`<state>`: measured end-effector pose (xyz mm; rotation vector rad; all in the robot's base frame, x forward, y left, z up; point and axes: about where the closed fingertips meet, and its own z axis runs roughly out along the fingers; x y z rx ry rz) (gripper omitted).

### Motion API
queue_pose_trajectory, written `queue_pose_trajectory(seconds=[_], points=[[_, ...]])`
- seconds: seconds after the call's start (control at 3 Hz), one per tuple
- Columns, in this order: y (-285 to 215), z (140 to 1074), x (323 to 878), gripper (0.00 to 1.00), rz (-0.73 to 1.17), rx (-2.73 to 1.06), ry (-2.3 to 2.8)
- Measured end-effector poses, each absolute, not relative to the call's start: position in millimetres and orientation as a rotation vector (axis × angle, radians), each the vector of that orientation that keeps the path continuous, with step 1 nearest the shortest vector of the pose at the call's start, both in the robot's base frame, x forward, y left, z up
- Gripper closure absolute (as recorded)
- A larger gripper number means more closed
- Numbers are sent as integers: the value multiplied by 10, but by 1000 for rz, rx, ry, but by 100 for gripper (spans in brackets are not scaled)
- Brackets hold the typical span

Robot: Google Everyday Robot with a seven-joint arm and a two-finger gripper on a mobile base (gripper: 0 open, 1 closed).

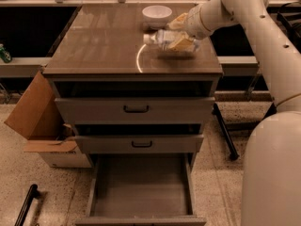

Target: Pick blue plastic bottle from bottom drawer and place on counter

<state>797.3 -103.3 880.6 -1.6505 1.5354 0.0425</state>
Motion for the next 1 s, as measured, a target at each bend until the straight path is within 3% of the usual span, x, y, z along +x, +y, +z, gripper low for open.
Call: queue_pose_trajectory(seconds=[0.33, 1.0], points=[[-1040, 8817, 7982, 0, 40, -1651, 1529], [-1354, 9034, 7698, 0, 100, -1618, 1430]])
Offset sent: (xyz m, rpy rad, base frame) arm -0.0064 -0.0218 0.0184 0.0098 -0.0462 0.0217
